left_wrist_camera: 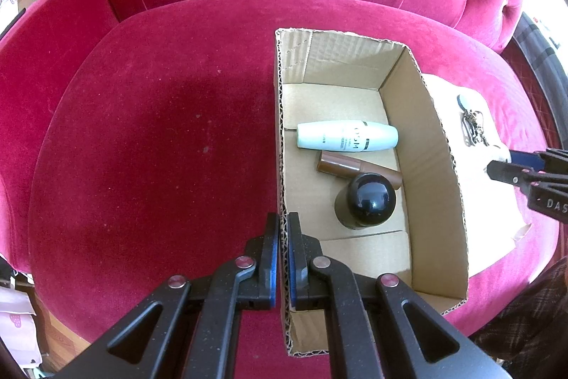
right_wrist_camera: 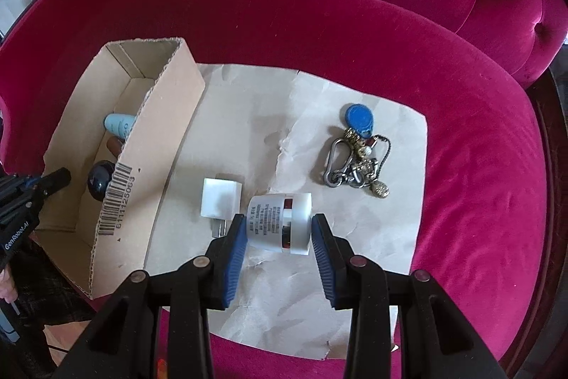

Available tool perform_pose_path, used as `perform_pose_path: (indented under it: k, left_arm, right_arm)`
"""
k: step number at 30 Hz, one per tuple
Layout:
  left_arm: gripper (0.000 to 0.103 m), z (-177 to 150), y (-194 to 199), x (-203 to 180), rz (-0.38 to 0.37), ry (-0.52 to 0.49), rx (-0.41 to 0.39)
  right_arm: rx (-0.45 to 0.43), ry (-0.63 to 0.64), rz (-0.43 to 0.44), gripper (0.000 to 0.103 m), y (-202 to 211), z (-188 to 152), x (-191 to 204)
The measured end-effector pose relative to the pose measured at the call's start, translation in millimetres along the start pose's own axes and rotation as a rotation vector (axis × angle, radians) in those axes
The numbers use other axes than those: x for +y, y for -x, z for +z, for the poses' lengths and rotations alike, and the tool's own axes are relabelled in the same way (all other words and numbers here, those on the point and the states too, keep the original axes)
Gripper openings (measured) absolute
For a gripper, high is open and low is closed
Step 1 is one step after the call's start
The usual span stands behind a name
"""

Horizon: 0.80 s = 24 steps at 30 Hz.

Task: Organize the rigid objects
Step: 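Close the right tool around the white OSM jar, then carry the white jar with the right tool and release it into the box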

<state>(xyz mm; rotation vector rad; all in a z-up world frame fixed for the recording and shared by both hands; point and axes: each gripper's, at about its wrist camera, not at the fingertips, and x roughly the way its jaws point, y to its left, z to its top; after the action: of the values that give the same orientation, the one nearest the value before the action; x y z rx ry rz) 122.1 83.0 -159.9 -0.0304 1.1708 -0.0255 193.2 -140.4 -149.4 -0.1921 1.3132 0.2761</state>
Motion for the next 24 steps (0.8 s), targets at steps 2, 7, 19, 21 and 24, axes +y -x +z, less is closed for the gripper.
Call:
perform_pose_path:
  k: [2,7,19,21,24]
  left_arm:
    - [0.004,0.0,-0.1,-0.1,0.000,0.000,0.000]
    - [0.004,0.2,0.1,-0.4,0.000,-0.001,0.000]
    - [0.004,0.9,-0.1,-1.2,0.000,0.001,0.001]
    - [0.004,0.9,-0.1,-1.2,0.000,0.001,0.000]
    - [0.004,0.9,-0.1,-1.1,0.000,0.000,0.001]
  right_arm:
    - [-0.008,0.005,-0.005,0.040,4.0,1.2,1.8]
    - [-0.029,0.014,-0.006,0.040,15.2,5.0,6.7]
    - [-0.067,0.070,0.005,0.040,41.8,17.7,19.6]
    - [-0.075,0.086,0.010,0.040,47.1,20.2,23.9]
    - [-0.086,0.110,0.020,0.040,55.0,24.2,31.4]
